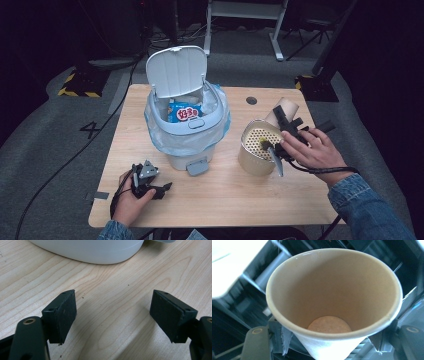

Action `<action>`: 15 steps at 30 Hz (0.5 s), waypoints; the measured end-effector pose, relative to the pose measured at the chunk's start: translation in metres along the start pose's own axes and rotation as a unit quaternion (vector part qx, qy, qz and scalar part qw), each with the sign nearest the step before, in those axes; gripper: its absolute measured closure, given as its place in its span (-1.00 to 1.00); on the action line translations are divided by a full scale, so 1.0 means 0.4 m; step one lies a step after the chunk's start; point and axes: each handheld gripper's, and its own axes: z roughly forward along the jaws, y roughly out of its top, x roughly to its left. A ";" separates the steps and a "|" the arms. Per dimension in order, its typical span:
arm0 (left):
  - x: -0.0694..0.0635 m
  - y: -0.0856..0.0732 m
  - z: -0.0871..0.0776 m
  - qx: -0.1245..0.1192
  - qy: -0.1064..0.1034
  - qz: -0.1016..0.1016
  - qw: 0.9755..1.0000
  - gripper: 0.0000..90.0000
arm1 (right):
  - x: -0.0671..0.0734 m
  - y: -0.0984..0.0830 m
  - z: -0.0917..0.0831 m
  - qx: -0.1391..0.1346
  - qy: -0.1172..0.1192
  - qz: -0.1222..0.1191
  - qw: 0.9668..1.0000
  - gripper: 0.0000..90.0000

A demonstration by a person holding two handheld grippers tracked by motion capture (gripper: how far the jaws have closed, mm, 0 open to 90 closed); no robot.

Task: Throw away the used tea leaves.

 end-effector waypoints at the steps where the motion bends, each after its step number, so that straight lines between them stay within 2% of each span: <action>1: 0.000 0.000 0.000 0.000 0.000 0.000 1.000 -0.51 | -0.005 -0.009 0.001 -0.008 0.007 0.026 1.000 -0.31; 2: 0.000 0.000 0.000 0.000 0.000 0.000 1.000 -0.51 | -0.011 -0.023 0.002 -0.021 0.019 0.076 0.997 -0.31; 3: 0.000 0.000 0.000 0.000 0.000 0.000 1.000 -0.51 | -0.016 -0.034 0.003 -0.030 0.025 0.110 0.993 -0.31; 4: 0.000 0.000 0.000 0.000 0.000 0.000 1.000 -0.51 | -0.019 -0.044 0.003 -0.037 0.036 0.145 0.988 -0.31; 5: 0.000 0.000 0.000 0.000 0.000 0.000 1.000 -0.51 | -0.021 -0.049 0.004 -0.043 0.043 0.167 0.984 -0.31; 7: 0.001 0.000 0.000 0.001 0.000 0.003 1.000 -0.51 | -0.025 -0.065 0.006 -0.062 0.061 0.228 0.970 -0.31; 8: 0.000 0.000 0.000 0.000 0.000 0.000 1.000 -0.51 | -0.025 -0.073 0.009 -0.076 0.070 0.264 0.959 -0.31; 10: 0.000 0.000 0.000 0.000 -0.001 0.000 1.000 -0.51 | -0.024 -0.089 0.015 -0.094 0.098 0.342 0.930 -0.31; 11: 0.000 0.000 0.000 0.000 -0.001 0.000 1.000 -0.51 | -0.024 -0.089 0.015 -0.094 0.098 0.342 0.930 -0.31; 12: 0.000 0.000 0.000 0.000 -0.001 0.000 1.000 -0.51 | -0.021 -0.108 0.024 -0.116 0.119 0.414 0.895 -0.31; 14: 0.000 0.000 0.000 0.000 -0.001 0.000 1.000 -0.51 | -0.012 -0.122 0.030 -0.126 0.146 0.484 0.853 -0.31; 15: 0.000 0.000 0.000 0.000 -0.001 0.000 1.000 -0.51 | -0.008 -0.128 0.034 -0.137 0.167 0.524 0.824 -0.31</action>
